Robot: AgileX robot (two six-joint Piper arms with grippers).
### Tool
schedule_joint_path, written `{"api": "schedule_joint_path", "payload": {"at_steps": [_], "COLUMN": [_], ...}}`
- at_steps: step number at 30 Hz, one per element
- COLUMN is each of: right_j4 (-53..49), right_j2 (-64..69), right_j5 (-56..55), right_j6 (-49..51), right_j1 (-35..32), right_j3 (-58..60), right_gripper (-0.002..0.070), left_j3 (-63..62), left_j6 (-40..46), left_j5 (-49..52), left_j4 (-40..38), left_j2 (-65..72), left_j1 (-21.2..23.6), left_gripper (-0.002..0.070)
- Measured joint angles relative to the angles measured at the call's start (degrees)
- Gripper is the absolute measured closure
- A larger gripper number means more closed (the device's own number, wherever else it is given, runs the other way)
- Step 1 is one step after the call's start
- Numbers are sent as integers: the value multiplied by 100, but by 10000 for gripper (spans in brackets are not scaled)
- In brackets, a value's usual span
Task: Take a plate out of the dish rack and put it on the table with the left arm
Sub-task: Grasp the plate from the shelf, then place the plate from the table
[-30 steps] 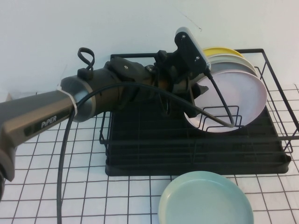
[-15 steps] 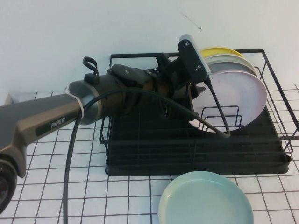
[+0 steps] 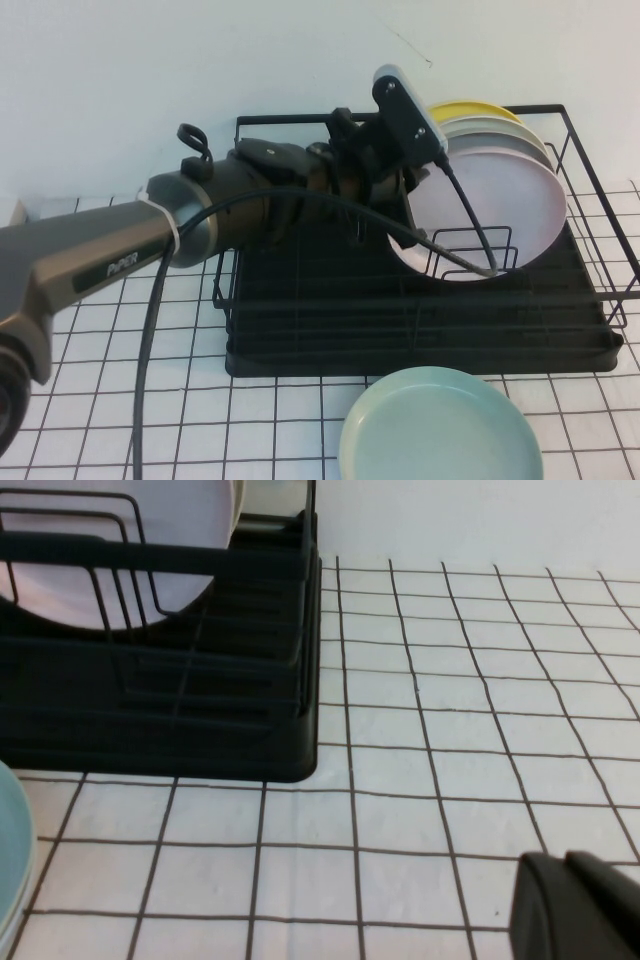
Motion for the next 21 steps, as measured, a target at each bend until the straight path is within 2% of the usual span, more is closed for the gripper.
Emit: {"api": "schedule_joint_path", "payload": {"at_steps": [6, 14, 21], "right_j4": [0, 0, 0], "right_j2": [0, 0, 0], "right_j5": [0, 0, 0], "right_j6": [0, 0, 0], "right_j1": [0, 0, 0], "right_j3": [0, 0, 0], "right_gripper": [678, 678, 678], "left_j3": [0, 0, 212], "left_j6": [-21, -34, -423], "left_j5": [-307, -1202, -1939], "left_j4": [-397, -1246, -1438], "left_j2": [-512, -1356, -2332], "left_j1": [-13, -13, -13], "left_gripper": [657, 671, 672]}}
